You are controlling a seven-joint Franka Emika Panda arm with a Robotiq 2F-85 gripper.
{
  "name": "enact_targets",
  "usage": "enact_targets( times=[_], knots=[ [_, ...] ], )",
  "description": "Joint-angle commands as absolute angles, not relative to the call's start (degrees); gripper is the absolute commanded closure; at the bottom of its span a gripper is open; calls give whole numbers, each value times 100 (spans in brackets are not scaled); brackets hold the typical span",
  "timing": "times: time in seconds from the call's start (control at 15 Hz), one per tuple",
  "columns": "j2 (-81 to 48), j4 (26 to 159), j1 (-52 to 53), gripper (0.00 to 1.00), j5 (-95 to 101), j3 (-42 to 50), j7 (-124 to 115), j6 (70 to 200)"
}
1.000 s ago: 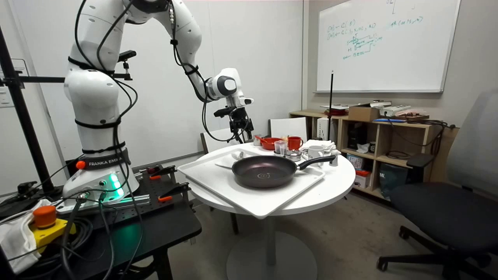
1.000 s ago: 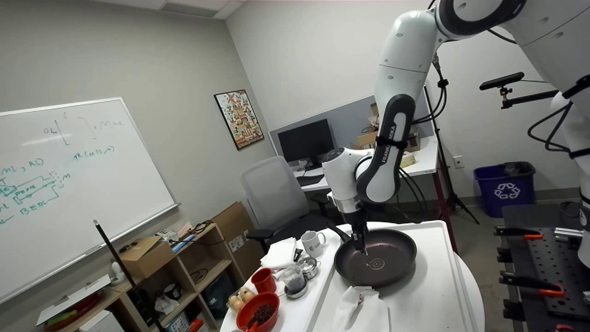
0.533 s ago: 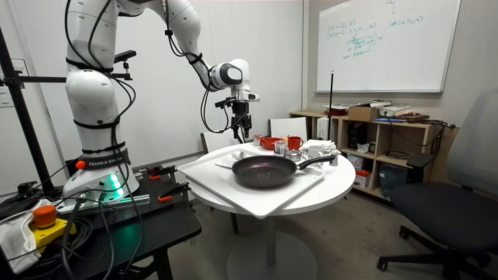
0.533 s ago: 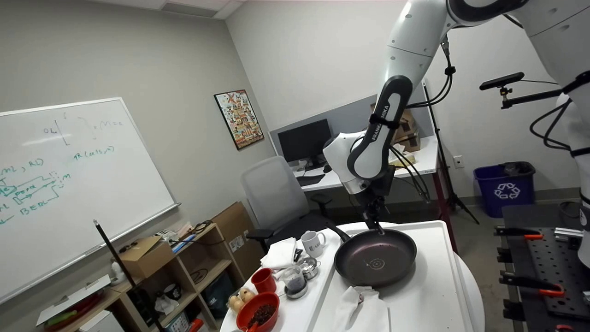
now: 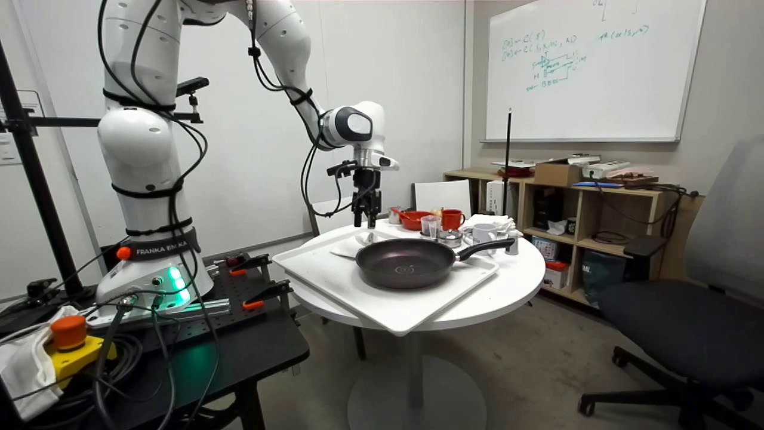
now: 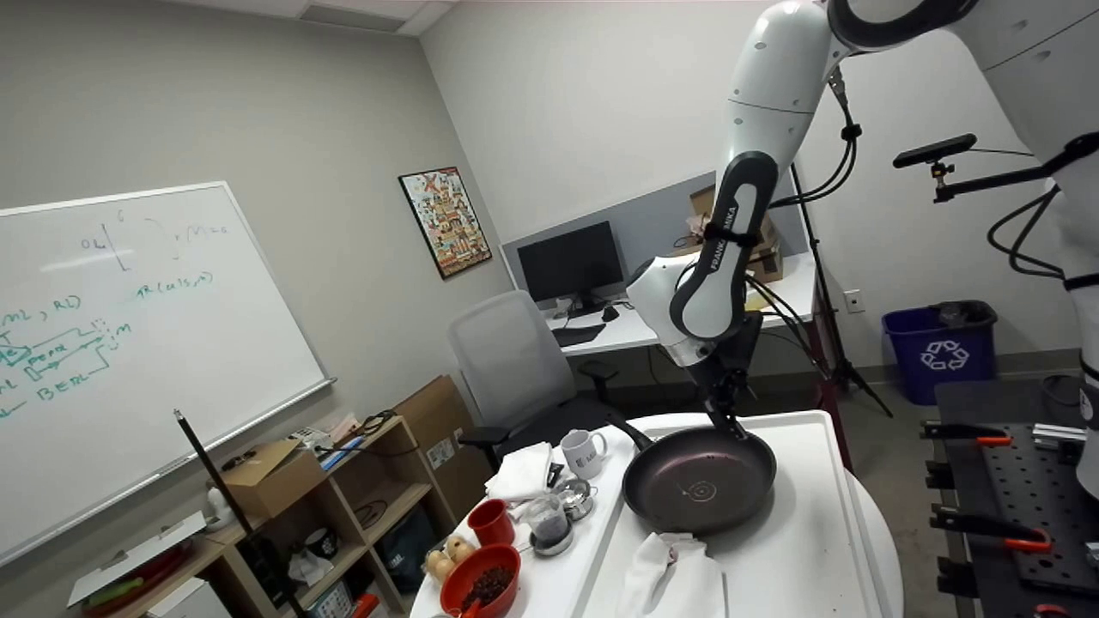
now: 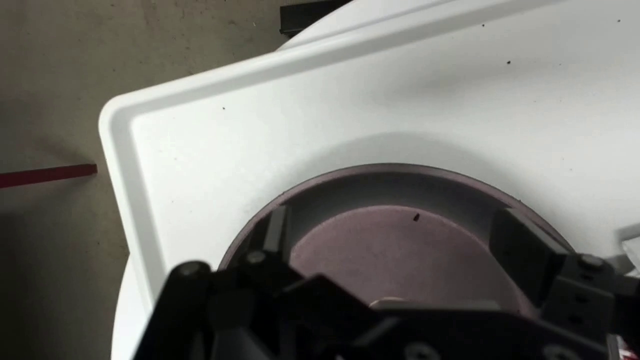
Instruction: Pick up the white and red towel and use it to wipe the black pan, set the towel down on the tray
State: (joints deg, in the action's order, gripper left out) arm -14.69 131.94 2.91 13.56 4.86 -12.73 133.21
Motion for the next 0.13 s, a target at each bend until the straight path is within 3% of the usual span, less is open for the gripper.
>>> enact_targets(
  times=[0.0, 0.07],
  knots=[
    [-1482, 13212, 240, 0, 1368, 449, -1277, 13344],
    [-1486, 13228, 238, 0, 1369, 451, -1276, 13363]
  ],
)
